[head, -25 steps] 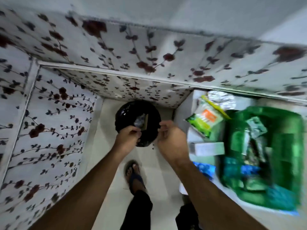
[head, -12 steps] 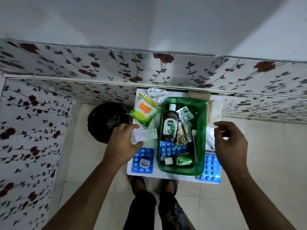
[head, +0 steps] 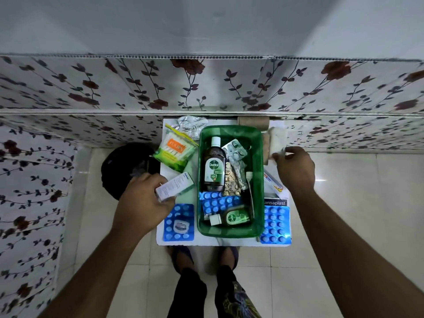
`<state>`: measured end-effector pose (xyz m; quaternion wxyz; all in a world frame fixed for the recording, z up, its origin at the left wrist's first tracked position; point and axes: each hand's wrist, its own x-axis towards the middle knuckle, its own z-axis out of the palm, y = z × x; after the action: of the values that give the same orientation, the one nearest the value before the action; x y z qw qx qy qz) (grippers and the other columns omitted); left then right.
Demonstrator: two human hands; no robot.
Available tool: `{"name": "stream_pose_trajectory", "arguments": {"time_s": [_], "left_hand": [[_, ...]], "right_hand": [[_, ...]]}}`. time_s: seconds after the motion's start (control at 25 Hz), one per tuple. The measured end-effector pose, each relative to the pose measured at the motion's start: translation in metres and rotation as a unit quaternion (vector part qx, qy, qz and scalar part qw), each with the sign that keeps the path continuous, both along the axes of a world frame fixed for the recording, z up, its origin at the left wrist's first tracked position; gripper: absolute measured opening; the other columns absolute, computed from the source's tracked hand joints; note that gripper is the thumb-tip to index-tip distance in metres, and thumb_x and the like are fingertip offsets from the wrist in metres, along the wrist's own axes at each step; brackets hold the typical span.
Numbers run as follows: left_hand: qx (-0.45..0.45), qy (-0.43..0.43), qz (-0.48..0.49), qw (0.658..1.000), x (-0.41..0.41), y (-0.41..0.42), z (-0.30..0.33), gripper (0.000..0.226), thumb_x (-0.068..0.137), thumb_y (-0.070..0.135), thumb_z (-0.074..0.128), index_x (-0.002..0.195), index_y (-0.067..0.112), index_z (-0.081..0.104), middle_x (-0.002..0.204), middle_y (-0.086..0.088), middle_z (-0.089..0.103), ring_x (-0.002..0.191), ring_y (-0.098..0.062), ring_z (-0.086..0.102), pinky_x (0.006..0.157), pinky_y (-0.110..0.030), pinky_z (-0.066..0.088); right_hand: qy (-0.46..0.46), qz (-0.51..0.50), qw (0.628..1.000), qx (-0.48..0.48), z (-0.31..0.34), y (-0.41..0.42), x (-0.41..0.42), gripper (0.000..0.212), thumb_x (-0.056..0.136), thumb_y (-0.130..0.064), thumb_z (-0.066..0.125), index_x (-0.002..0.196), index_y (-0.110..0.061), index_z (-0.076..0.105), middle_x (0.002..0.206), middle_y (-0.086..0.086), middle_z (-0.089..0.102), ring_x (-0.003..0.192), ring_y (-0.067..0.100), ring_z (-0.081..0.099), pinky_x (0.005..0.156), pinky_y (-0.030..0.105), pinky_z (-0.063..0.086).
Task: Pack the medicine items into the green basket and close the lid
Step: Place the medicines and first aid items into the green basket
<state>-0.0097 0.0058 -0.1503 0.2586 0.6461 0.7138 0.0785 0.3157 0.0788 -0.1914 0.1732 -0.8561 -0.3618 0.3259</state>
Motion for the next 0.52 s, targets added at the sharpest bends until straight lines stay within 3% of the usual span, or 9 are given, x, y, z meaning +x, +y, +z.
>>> {"name": "stream_pose_trajectory", "arguments": {"time_s": [0.12,0.24,0.32,0.36,0.52], "left_hand": [[0.008,-0.024,0.081,0.996,0.007,-0.003,0.047,0.026,0.066,0.029,0.082,0.079,0.022,0.06,0.074,0.009,0.064,0.064,-0.01,0.059,0.054,-0.03,0.047],[0.037,-0.083,0.138,0.986,0.049,0.017,0.081,0.029,0.066,0.037,0.081,0.073,0.021,0.057,0.064,0.012,0.064,0.061,-0.004,0.062,0.051,-0.023,0.049],[0.006,-0.09,0.104,0.99,0.089,0.039,0.082,0.033,0.07,0.042,0.077,0.076,0.018,0.055,0.074,0.009,0.068,0.059,-0.005,0.063,0.049,-0.027,0.05],[-0.012,-0.075,0.073,0.994,0.108,0.05,0.075,0.036,0.072,0.044,0.075,0.078,0.016,0.054,0.08,0.004,0.07,0.064,-0.013,0.065,0.046,-0.028,0.047],[-0.063,-0.051,0.051,0.995,0.154,0.078,0.037,0.043,0.074,0.051,0.072,0.083,0.01,0.061,0.079,-0.002,0.068,0.066,-0.022,0.064,0.048,-0.026,0.042]], "right_hand": [[0.062,-0.049,0.997,-0.001,0.003,0.003,0.002,0.042,0.08,-0.031,0.074,0.117,-0.012,0.066,0.104,0.009,0.074,0.102,0.029,0.067,0.089,0.032,0.05],[0.109,-0.104,0.988,0.022,0.008,0.0,0.003,0.036,0.074,-0.032,0.072,0.106,-0.017,0.066,0.086,0.005,0.072,0.087,0.029,0.071,0.088,0.047,0.056],[0.141,-0.132,0.98,0.049,0.014,-0.006,0.006,0.037,0.074,-0.031,0.069,0.106,-0.013,0.065,0.083,0.004,0.071,0.074,0.024,0.071,0.081,0.05,0.059],[0.154,-0.142,0.976,0.064,0.016,-0.008,0.008,0.036,0.077,-0.027,0.068,0.108,-0.01,0.065,0.085,0.006,0.071,0.07,0.022,0.07,0.079,0.049,0.06],[0.185,-0.16,0.964,0.108,0.028,-0.019,0.016,0.025,0.085,-0.017,0.068,0.108,-0.007,0.063,0.096,0.015,0.07,0.073,0.023,0.07,0.074,0.04,0.061]]}}
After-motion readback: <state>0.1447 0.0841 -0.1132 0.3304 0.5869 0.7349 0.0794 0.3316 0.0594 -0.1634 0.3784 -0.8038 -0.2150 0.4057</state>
